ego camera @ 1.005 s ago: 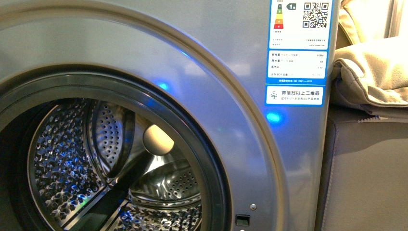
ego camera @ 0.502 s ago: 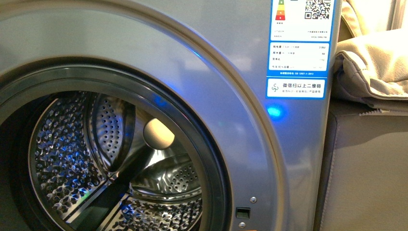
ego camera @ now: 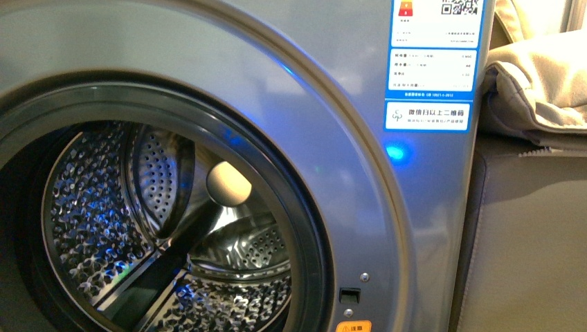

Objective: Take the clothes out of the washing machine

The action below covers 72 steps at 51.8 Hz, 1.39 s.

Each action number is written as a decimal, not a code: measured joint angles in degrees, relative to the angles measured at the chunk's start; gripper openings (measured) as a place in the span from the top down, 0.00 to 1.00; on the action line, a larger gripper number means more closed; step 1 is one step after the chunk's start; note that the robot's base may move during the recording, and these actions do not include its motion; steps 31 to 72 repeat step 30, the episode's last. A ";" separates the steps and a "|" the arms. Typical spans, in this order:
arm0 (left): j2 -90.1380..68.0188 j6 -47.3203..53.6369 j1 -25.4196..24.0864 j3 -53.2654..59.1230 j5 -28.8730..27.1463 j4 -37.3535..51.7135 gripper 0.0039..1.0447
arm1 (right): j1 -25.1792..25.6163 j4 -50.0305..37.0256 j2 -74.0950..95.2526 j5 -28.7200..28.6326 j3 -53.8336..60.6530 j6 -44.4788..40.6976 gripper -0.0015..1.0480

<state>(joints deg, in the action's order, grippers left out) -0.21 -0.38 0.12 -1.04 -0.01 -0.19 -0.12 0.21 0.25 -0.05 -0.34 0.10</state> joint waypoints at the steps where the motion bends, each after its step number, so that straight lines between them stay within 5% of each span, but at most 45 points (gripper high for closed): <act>1: 0.00 0.00 0.00 0.00 0.00 0.00 0.10 | 0.00 0.00 0.00 0.00 0.00 0.00 0.10; 4: 0.00 0.15 0.00 0.00 0.00 0.00 0.04 | 0.00 0.00 0.00 0.00 0.00 0.04 0.06; 72: 0.00 0.15 0.00 0.00 0.00 0.00 0.06 | 0.00 0.00 0.00 0.00 0.00 0.02 0.07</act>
